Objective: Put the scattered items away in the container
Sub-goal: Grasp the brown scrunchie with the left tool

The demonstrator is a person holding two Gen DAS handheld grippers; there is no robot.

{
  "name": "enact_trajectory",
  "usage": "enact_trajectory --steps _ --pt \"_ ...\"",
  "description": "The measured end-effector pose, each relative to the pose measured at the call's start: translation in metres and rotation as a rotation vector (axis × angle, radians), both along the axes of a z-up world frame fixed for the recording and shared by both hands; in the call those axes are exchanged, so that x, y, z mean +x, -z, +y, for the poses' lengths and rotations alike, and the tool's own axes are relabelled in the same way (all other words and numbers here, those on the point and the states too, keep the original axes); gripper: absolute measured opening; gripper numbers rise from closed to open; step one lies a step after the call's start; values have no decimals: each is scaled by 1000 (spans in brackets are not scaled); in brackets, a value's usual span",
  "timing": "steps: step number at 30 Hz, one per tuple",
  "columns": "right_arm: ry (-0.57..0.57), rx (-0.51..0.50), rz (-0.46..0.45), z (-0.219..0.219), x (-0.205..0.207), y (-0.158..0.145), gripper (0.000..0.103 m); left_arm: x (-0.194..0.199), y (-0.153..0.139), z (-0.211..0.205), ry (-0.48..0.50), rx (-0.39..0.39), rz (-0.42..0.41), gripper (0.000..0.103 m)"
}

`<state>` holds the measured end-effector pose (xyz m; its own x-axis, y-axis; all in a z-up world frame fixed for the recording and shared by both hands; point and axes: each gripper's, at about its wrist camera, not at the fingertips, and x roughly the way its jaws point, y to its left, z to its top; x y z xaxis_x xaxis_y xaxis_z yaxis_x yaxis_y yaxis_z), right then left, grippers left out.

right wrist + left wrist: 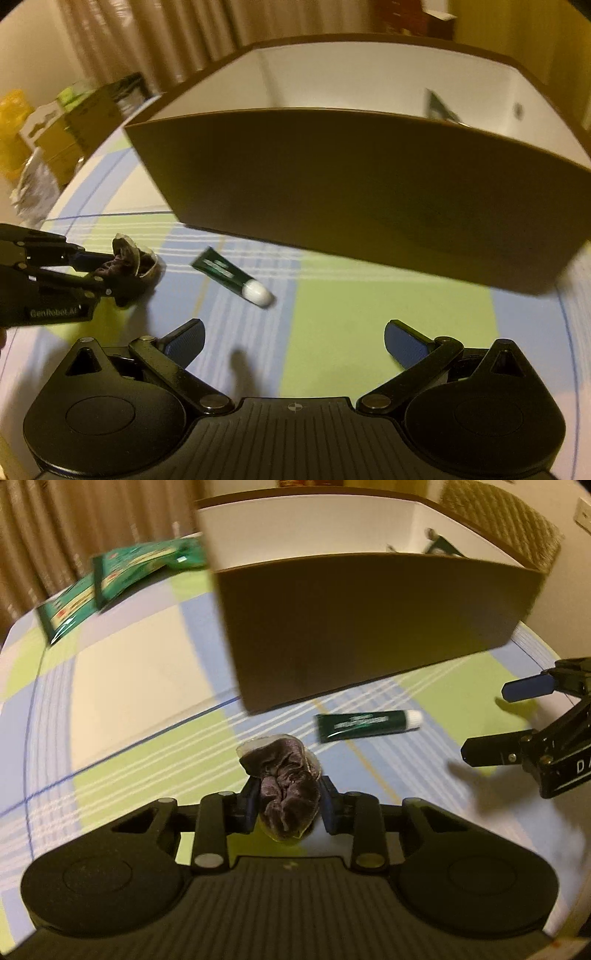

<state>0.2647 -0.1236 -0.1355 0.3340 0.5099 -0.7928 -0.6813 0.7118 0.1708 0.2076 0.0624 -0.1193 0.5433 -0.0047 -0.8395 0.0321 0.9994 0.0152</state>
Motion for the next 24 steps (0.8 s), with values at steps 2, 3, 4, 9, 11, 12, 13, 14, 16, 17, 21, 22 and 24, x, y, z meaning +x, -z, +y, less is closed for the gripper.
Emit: enact_trajectory --steps 2,3,4,9,11,12,13,14,16,17,21,22,24 --pt "-38 2 -25 8 -1 4 100 -4 0 11 -37 -4 6 28" --pt "-59 2 -36 11 0 6 100 -6 0 17 -58 -9 9 28" --pt "-80 1 -49 15 -1 9 98 -8 -1 22 -76 -15 11 28" --pt "-150 -7 -91 30 5 21 77 -16 -2 39 -135 -34 17 29" --pt "-188 -35 -141 38 4 24 70 -18 -3 41 -141 -32 17 29" --pt "-213 -44 -158 42 3 25 64 -19 -3 41 -144 -33 17 29" --pt "-234 -40 -160 45 3 24 60 -20 -2 42 -146 -34 18 29" --pt "-251 -36 -161 47 3 24 53 -21 -2 42 -149 -35 20 29" --pt "-287 -36 -169 49 1 23 43 -22 -2 41 -150 -34 22 29" --pt "-301 -35 -171 49 -1 23 36 -22 -2 40 -151 -31 23 29" --pt "-346 -43 -181 52 -10 23 13 -22 -2 37 -153 -25 28 29" --pt "-347 -48 -181 51 -12 23 13 -22 -2 37 -150 -25 28 29" --pt "-335 -49 -174 48 -14 23 13 -22 -1 35 -146 -19 31 29"
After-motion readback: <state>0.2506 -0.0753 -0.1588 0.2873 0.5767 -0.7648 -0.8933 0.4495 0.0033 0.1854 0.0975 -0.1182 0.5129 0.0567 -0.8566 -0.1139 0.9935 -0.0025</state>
